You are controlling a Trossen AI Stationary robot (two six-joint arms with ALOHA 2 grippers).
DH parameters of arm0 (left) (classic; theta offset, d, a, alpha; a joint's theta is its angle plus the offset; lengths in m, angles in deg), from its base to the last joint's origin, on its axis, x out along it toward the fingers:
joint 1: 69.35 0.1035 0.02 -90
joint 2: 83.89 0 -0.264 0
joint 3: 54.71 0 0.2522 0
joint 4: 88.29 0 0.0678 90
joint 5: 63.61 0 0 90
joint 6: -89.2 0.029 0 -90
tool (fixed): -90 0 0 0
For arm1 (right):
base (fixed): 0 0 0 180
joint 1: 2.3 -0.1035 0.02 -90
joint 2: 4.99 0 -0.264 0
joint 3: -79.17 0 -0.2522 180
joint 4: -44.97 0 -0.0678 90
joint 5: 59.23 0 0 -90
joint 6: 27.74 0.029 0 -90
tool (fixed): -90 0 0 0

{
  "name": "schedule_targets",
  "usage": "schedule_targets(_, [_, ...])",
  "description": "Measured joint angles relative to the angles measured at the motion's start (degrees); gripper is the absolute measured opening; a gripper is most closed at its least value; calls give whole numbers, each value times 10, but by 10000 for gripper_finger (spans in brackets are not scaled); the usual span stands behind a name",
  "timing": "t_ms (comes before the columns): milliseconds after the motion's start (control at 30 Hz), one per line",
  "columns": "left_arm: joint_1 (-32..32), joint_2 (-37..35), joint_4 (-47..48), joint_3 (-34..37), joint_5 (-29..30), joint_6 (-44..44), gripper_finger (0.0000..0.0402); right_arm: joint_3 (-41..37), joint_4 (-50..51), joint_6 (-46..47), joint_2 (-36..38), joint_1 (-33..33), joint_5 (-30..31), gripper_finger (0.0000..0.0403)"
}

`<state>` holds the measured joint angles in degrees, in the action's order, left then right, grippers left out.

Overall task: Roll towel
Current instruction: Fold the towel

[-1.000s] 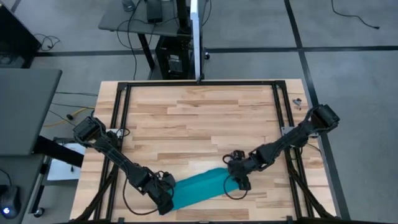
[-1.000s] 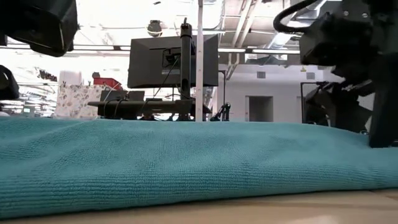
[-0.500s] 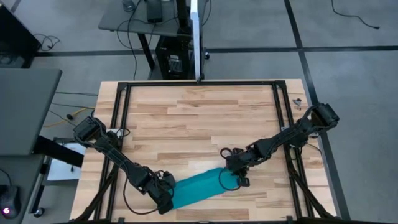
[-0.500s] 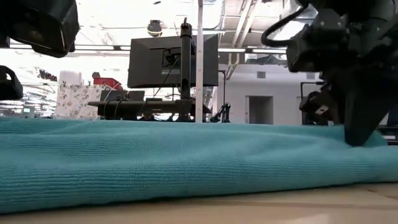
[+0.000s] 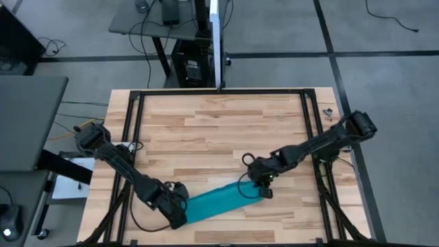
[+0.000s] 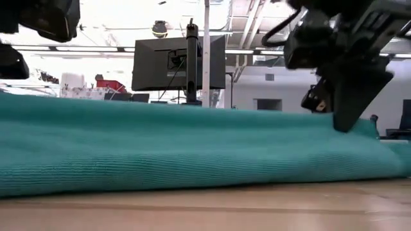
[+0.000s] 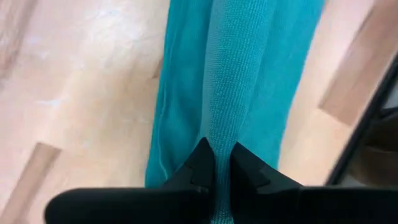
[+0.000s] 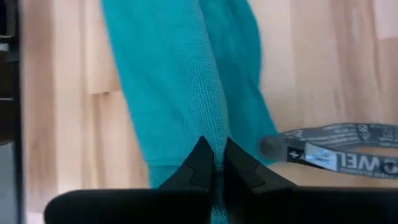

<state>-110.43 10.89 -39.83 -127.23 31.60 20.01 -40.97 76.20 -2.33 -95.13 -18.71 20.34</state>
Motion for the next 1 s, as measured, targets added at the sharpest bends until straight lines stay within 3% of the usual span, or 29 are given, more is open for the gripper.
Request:
schedule_targets(200, [0,6,9,0,19,-17,13,-1,-4,4,-10,25,5,17])
schedule_targets(433, [1,9,19,0,-8,-4,67,2,18,9,0,40,-4,105])
schedule_targets(567, [3,-2,143,-47,-31,-1,93,38,110,-17,28,65,-9,162])
schedule_targets(667, [-12,-19,213,-98,28,-5,96,51,122,-18,53,74,-9,190])
schedule_targets(867, [-52,-39,139,-138,170,-19,96,38,-122,-28,63,29,19,205])
schedule_targets(1000, [-100,-17,70,-118,204,-75,97,18,-289,-20,15,-7,75,195])
